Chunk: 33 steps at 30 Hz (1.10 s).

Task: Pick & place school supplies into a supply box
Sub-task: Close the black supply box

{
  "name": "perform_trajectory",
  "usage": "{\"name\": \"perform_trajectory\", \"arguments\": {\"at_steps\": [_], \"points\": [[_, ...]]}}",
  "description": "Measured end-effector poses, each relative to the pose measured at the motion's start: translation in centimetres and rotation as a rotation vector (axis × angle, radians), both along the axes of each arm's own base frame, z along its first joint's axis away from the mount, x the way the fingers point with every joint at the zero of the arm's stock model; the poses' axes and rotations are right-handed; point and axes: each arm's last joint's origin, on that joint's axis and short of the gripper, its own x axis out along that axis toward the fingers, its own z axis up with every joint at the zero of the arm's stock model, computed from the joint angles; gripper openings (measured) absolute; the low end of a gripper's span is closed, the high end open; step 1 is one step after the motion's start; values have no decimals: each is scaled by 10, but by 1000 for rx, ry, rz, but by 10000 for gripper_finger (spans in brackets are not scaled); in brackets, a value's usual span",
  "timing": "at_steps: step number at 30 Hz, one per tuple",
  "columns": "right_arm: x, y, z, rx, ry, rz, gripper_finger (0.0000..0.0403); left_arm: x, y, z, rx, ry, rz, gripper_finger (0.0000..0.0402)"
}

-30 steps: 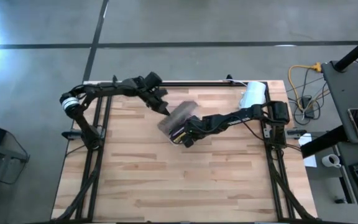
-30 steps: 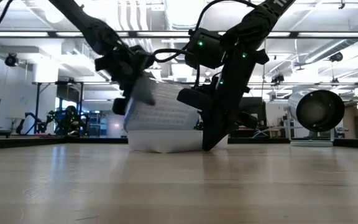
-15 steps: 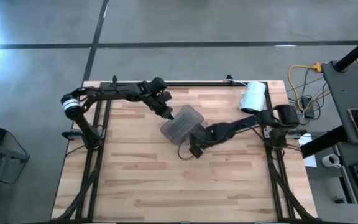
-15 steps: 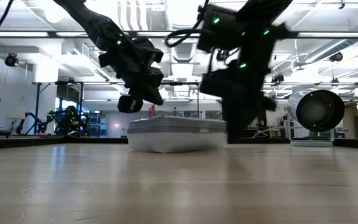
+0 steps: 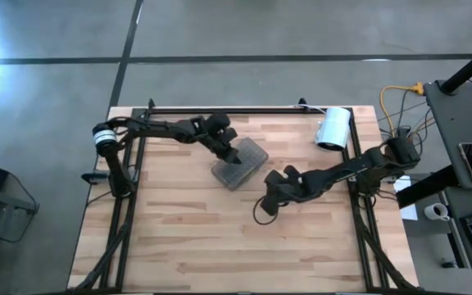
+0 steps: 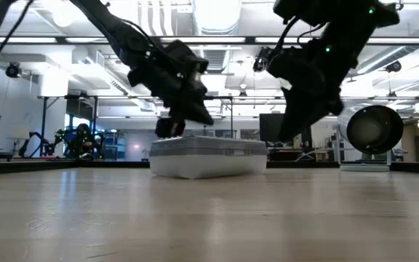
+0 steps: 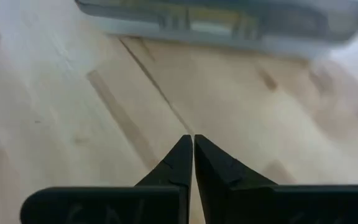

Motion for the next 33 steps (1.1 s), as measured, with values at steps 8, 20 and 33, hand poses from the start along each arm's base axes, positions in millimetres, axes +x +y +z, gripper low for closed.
{"name": "perform_trajectory", "arguments": {"at_steps": [8, 20, 33], "points": [[5, -17, -7, -65, 17, 63, 9, 14, -1, -41, -53, 89, -11, 0], [25, -36, -23, -68, -6, 143, 9, 15, -2, -29, -11, 40, 9, 0], [55, -67, -22, -148, 30, 214, 9, 16, -10, -28, -13, 50, -9, 0]]}}
